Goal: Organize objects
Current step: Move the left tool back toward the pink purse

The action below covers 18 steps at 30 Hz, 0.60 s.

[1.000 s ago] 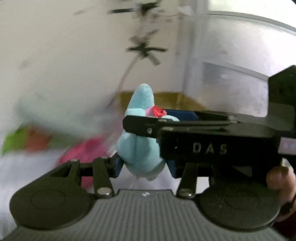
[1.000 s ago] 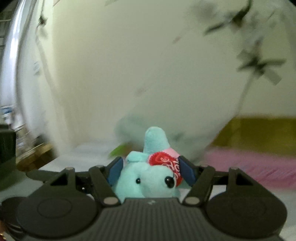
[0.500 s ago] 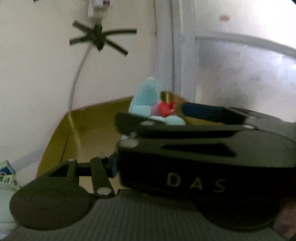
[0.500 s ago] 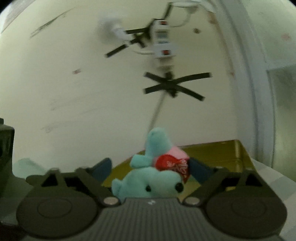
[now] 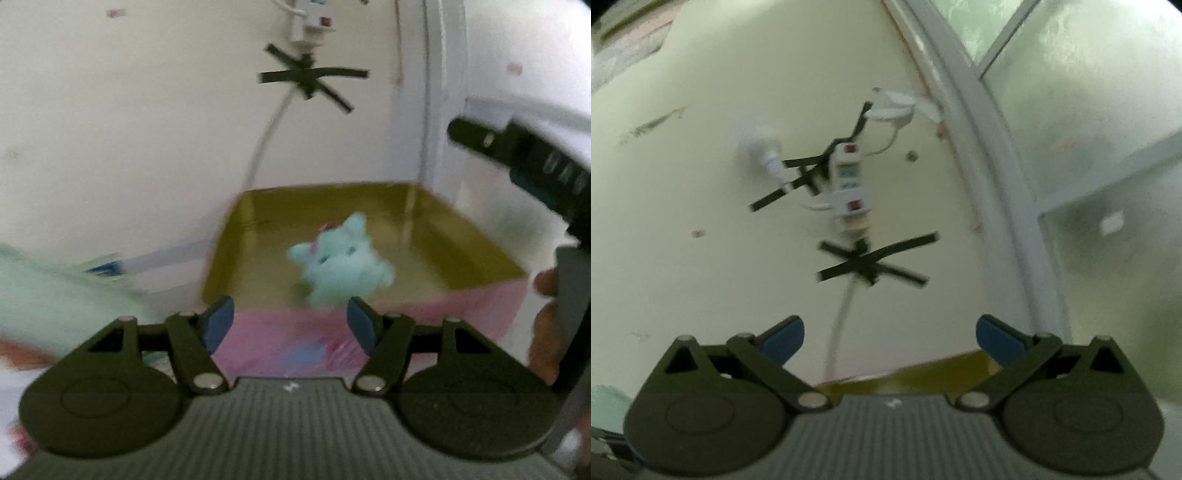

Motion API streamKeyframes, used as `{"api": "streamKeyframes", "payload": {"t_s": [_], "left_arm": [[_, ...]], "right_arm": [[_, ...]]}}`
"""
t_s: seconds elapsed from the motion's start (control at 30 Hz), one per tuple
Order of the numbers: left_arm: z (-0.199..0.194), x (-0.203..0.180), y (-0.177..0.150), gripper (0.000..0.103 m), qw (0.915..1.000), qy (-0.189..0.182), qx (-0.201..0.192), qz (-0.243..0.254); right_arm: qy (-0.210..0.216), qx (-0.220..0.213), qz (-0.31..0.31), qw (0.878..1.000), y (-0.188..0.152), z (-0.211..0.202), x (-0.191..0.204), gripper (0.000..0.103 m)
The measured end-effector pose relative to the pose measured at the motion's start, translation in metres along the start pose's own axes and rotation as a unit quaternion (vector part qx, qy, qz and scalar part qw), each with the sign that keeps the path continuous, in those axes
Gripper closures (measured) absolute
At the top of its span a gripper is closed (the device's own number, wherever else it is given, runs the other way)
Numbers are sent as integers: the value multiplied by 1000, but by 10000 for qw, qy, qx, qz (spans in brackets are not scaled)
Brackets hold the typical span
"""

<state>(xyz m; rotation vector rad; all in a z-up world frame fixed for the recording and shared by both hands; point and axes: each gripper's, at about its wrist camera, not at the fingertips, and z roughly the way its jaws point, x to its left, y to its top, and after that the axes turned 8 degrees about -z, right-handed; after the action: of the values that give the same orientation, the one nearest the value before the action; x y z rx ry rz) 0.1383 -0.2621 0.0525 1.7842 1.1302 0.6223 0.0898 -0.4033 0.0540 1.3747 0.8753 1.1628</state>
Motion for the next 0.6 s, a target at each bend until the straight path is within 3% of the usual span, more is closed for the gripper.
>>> {"api": "streamKeyframes", "payload": {"t_s": [0.13, 0.4, 0.6], "left_arm": [[-30, 24, -18, 33, 9989, 426, 117, -137], [-64, 57, -48, 32, 9966, 790, 76, -227], [-60, 65, -69, 31, 9954, 921, 67, -269]], "right_arm": [[649, 541, 1129, 9900, -10, -20, 3, 0], [-359, 952, 755, 9919, -37, -63, 36, 0], [-468, 963, 330, 9937, -54, -71, 49, 0]]}}
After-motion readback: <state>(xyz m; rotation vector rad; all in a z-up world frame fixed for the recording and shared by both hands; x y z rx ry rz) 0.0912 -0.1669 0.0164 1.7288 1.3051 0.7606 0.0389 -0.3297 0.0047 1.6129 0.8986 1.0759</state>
